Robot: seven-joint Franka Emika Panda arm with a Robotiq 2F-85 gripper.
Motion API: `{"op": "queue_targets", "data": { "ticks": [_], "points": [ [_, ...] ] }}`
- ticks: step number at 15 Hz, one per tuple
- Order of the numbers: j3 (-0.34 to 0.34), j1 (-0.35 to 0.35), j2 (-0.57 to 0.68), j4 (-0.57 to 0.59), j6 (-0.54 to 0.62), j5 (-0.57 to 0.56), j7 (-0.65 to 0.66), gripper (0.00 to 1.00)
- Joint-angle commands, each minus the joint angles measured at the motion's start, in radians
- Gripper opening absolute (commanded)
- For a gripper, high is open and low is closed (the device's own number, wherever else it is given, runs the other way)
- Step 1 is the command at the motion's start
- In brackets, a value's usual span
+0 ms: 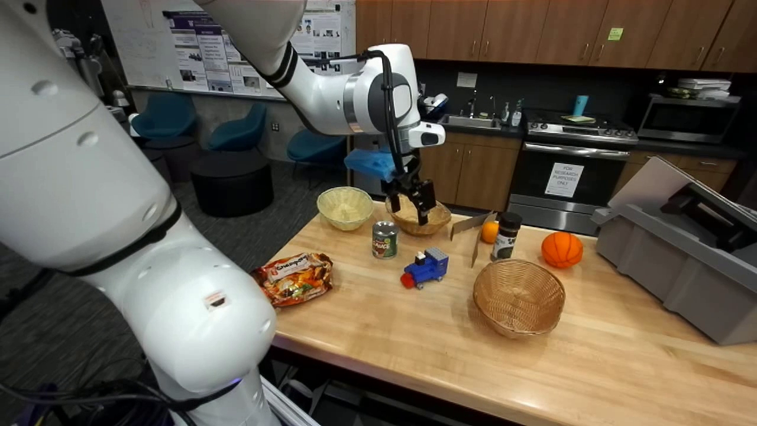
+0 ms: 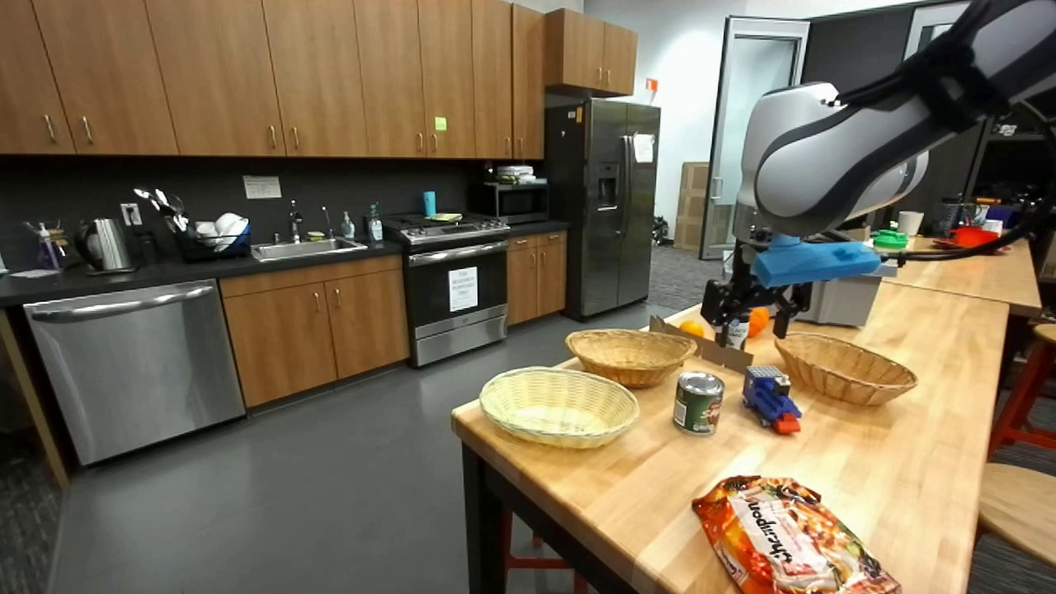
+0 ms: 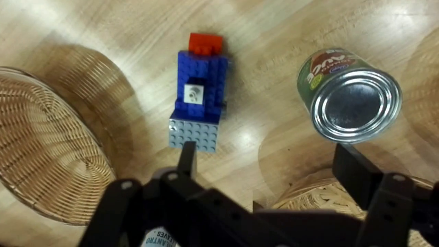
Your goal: Move the toy train forwards then put it in the basket on the right.
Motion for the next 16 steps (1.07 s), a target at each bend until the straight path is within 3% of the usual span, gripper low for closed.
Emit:
{"op": "queue_targets", "data": {
  "ticks": [1,9,16],
  "points": [
    [0.003,-0.017,0.056,-0.005,0.06,-0.042,0.063,1.0],
    [-0.057,-0.055,0.016,-0.096,-0.006,-0.045,0.046,1.0],
    [-0.052,-0.026,0.055,-0.052,0.0,-0.026,0.014,1.0]
  ]
}}
